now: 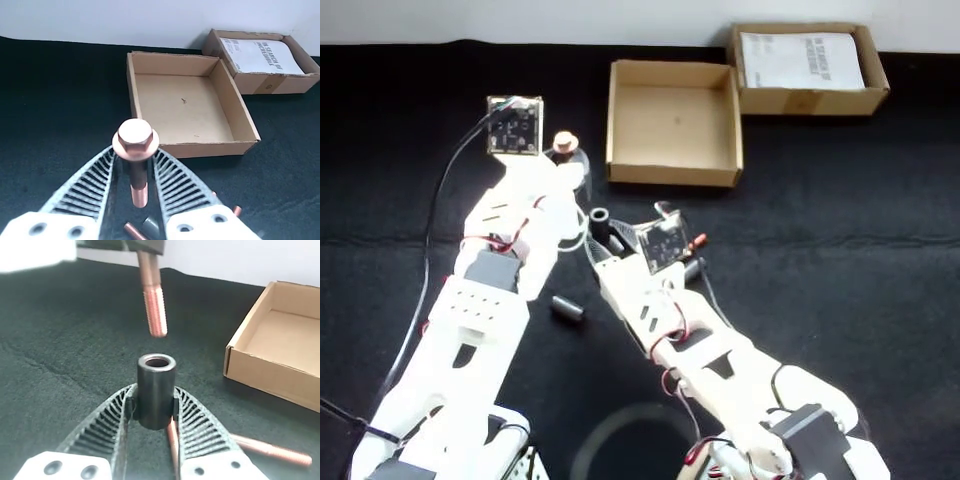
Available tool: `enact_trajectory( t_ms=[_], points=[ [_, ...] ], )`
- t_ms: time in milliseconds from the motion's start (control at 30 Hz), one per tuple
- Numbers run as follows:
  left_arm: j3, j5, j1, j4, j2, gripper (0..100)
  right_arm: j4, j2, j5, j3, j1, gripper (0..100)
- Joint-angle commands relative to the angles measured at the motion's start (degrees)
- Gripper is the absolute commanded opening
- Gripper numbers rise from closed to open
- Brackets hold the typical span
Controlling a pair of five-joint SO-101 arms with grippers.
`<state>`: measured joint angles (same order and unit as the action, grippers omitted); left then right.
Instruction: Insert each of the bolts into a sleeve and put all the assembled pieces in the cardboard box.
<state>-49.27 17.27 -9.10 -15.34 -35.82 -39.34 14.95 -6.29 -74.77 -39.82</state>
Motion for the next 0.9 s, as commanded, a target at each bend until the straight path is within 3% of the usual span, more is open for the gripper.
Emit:
enact_trajectory(
  t_ms=[0,167,433,733,867],
  points=[
    [3.03,0.18,-2.15,-0.09,-0.57,1,-1.80,-1.10,-0.53,0.04,-0.40,0.6],
    [3.30,0.18,-4.35,-0.44,-0.66,1,-4.70,-7.08,-0.53,0.66,-0.22,0.6],
    [6.37,0.18,-4.18,-9.58,-0.66,1,-9.45,-10.51,-0.26,0.66,-0.13,0.6],
    [6.02,0.35,-4.44,-9.85,-0.66,1,-9.45,-10.51,-0.26,0.75,-0.13,0.6],
    [5.49,3.69,-4.53,-9.93,-0.66,1,-9.45,-10.51,-0.26,0.75,-0.13,0.6]
  ],
)
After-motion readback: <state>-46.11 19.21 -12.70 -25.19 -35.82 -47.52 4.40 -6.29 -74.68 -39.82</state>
